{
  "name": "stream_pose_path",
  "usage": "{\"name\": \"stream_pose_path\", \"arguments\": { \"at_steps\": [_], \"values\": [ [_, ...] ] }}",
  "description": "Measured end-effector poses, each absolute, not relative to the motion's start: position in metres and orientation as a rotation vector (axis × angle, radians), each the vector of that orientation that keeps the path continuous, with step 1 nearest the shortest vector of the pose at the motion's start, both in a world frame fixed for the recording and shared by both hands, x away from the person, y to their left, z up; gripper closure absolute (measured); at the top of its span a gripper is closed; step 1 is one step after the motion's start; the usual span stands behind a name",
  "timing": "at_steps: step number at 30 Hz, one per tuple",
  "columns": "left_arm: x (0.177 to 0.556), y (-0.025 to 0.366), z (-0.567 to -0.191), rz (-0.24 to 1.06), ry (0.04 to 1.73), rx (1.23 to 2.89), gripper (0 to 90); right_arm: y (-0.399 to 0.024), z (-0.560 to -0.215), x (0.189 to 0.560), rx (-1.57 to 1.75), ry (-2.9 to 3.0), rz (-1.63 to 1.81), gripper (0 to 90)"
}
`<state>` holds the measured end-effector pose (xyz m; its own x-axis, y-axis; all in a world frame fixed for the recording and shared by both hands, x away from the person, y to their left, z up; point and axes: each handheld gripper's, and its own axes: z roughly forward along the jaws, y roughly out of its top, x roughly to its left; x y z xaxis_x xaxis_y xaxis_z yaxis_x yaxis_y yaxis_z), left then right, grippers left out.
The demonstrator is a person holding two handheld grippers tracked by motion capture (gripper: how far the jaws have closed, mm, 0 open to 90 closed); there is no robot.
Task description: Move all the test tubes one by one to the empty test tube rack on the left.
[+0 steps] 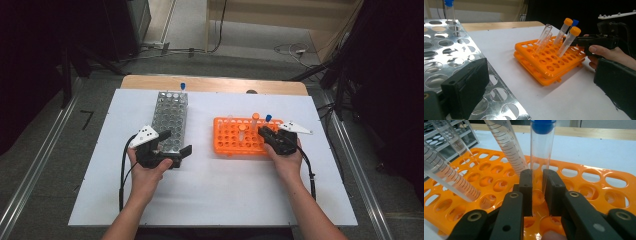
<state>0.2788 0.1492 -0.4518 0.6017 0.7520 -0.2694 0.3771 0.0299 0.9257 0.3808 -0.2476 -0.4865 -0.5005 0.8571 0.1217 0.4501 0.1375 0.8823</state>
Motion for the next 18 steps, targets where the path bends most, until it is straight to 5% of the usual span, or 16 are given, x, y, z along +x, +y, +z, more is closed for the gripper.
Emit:
{"name": "stream_pose_path", "arguments": {
  "at_steps": [18],
  "values": [
    [0.277,0.145,-0.449,0.368,0.953,1.586,0.5,-0.256,-0.457,0.358,1.154,1.937,1.476,75.1]
  ]
}}
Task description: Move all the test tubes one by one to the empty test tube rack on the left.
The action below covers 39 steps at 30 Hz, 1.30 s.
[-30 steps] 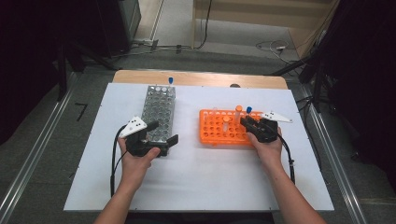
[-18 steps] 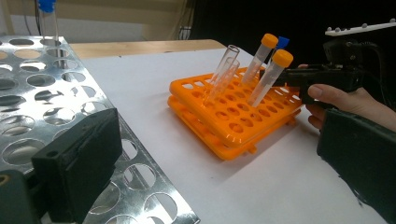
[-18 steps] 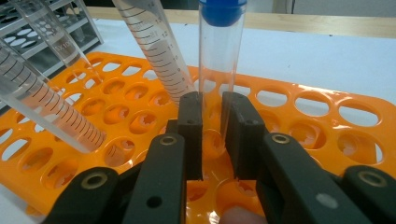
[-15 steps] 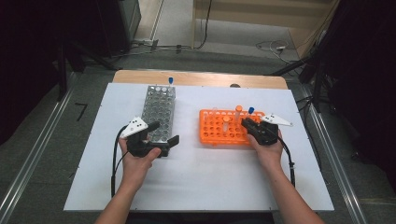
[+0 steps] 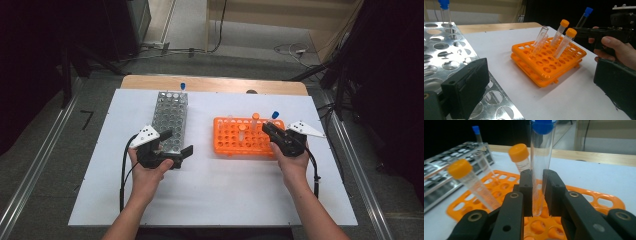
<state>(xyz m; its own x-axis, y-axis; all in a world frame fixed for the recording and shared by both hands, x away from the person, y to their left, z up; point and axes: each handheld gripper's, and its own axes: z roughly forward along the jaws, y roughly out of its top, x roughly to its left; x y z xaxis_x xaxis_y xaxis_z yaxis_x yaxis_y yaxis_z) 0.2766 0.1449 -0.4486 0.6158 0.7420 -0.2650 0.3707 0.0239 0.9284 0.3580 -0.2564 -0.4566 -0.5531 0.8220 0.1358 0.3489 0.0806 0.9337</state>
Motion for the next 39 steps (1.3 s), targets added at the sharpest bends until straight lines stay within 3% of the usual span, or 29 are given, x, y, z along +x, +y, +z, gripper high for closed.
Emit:
{"name": "stream_pose_path", "arguments": {
  "at_steps": [13,29,39],
  "values": [
    [0.274,0.139,-0.446,0.361,0.928,1.586,0.5,-0.258,-0.444,0.318,1.095,1.996,1.511,75.1],
    [0.266,0.126,-0.44,0.326,0.864,1.593,4.1,-0.232,-0.445,0.282,0.936,2.131,1.604,75.0],
    [0.26,0.108,-0.436,0.295,0.821,1.611,20.7,-0.205,-0.452,0.275,0.862,2.224,1.596,75.0]
  ]
}}
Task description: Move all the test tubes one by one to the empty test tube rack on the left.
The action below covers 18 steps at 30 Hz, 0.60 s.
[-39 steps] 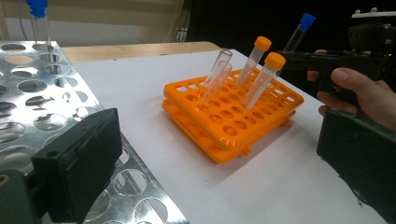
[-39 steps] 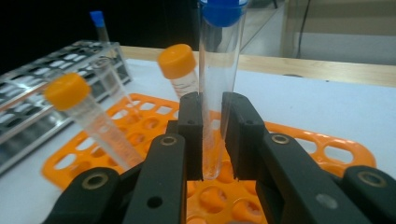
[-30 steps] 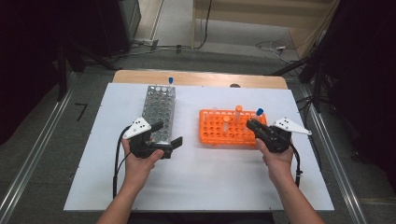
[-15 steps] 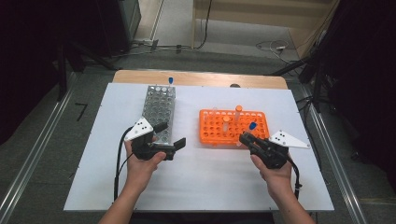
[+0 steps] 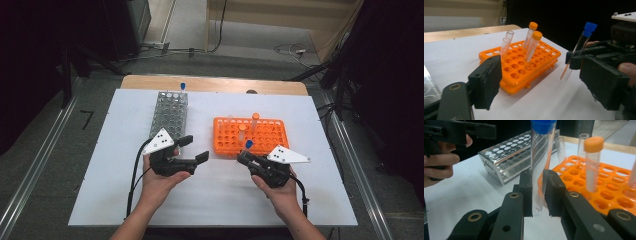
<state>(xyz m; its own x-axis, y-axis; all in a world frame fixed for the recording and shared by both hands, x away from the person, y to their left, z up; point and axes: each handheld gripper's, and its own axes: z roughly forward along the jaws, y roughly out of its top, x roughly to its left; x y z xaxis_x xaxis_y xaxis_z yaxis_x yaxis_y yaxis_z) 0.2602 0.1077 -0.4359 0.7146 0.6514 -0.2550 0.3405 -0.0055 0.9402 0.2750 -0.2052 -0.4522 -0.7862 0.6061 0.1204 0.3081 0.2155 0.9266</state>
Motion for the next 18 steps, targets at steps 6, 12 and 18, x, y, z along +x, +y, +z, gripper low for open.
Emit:
{"name": "stream_pose_path", "arguments": {
  "at_steps": [6,12,18],
  "values": [
    [0.259,0.1,-0.436,0.26,0.789,1.625,26.8,-0.191,-0.457,0.273,0.834,2.265,1.584,75.1],
    [0.256,0.09,-0.436,0.254,0.739,1.642,34.2,-0.175,-0.462,0.27,0.799,2.311,1.564,75.1],
    [0.253,0.083,-0.434,0.256,0.694,1.654,42.9,-0.161,-0.465,0.269,0.779,2.352,1.55,75.1]
  ]
}}
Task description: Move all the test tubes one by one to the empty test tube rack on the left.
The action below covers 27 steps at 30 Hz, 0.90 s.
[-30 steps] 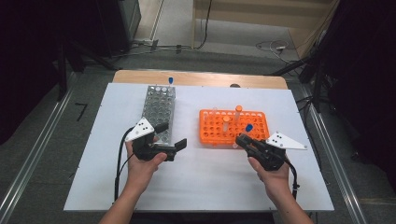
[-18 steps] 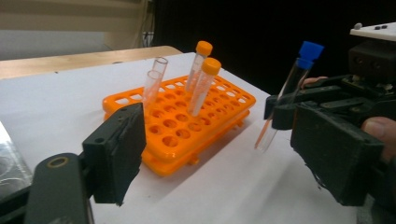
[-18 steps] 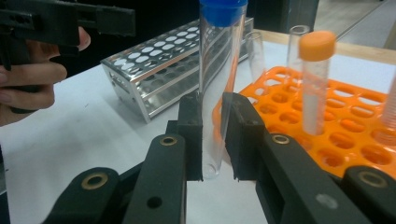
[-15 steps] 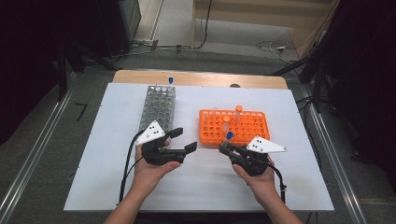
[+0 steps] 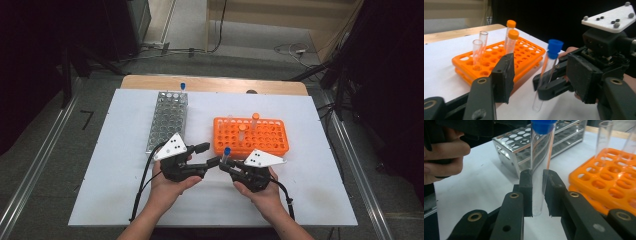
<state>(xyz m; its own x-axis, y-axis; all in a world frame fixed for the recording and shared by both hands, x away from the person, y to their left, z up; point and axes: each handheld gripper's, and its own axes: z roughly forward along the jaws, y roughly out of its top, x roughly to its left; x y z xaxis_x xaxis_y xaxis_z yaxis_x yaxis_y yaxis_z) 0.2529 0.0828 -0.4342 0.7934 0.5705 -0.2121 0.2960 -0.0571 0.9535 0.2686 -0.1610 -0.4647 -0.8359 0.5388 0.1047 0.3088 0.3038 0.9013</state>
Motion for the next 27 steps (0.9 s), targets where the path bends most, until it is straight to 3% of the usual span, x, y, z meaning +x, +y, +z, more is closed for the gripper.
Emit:
{"name": "stream_pose_path", "arguments": {
  "at_steps": [16,25,27],
  "values": [
    [0.25,0.075,-0.436,0.255,0.628,1.679,74.1,-0.142,-0.464,0.259,0.685,2.44,1.546,75.1],
    [0.251,0.076,-0.436,0.289,0.628,1.678,76.5,-0.144,-0.465,0.262,0.681,2.445,1.575,73.7],
    [0.252,0.078,-0.435,0.3,0.629,1.683,76.5,-0.145,-0.465,0.263,0.674,2.443,1.602,65.9]
  ]
}}
